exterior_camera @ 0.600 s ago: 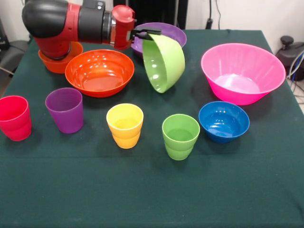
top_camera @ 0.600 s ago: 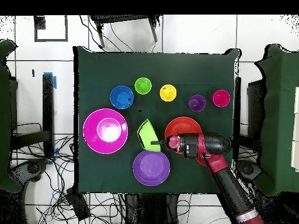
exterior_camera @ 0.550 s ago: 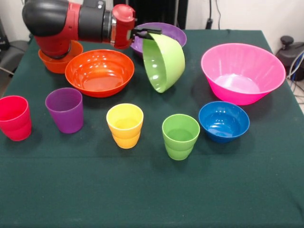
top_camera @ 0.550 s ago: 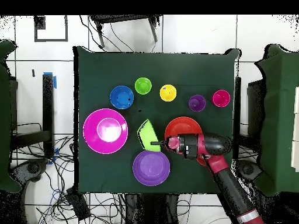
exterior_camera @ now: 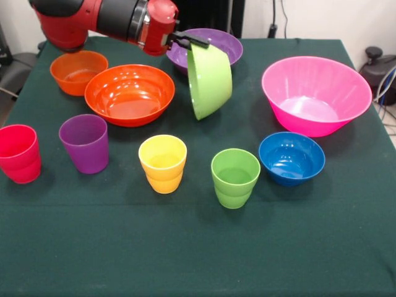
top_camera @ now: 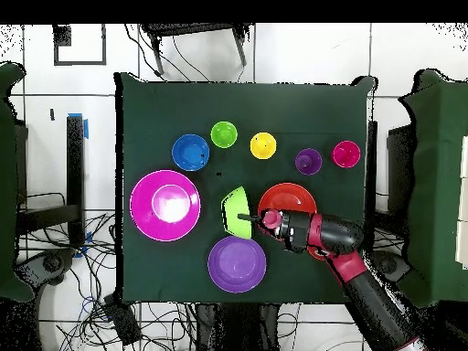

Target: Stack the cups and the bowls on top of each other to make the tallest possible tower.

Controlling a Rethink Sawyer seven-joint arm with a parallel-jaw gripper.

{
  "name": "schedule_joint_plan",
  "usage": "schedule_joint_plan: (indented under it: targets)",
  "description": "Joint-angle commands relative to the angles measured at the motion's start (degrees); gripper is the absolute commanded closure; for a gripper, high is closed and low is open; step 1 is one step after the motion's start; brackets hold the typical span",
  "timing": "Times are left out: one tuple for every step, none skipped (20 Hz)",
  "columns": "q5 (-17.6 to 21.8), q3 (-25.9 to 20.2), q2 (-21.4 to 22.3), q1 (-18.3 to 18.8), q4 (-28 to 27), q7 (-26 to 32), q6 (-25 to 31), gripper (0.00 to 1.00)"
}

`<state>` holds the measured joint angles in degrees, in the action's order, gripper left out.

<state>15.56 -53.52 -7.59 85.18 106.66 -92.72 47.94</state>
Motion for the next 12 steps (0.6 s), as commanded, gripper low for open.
schedule_joint_plan:
  targets:
    - [-3.7,7.6,2.3,-3.5,-7.1,-7.5,-3.6,1.0]
    - [-4.0,7.9,2.3,-3.5,-7.5,-7.0,-3.2,1.0]
    - [-4.2,8.1,2.4,-3.6,-7.7,-6.7,-3.2,1.0]
    - [-4.2,8.4,2.1,-3.6,-8.1,-6.0,-3.6,1.0]
    - [-4.5,8.7,1.8,-3.6,-8.6,-5.4,-3.6,1.0]
    - [-4.5,9.0,0.9,-3.5,-9.5,-4.2,-3.5,1.0]
    - [-4.7,9.2,0.2,-3.5,-10.2,-3.4,-3.5,1.0]
    - [-4.8,9.4,-1.3,-3.3,-11.4,-1.8,-3.3,1.0]
    - [-5.1,9.6,-2.1,-3.3,-12.5,-0.9,-3.0,1.0]
    - [-5.1,9.8,-3.4,-3.1,-14.0,0.8,-2.3,1.0]
    - [-5.3,9.9,-4.2,-3.1,-15.1,1.8,-1.7,1.0]
    - [-5.4,10.2,-5.2,-3.1,-16.5,3.3,-0.8,1.0]
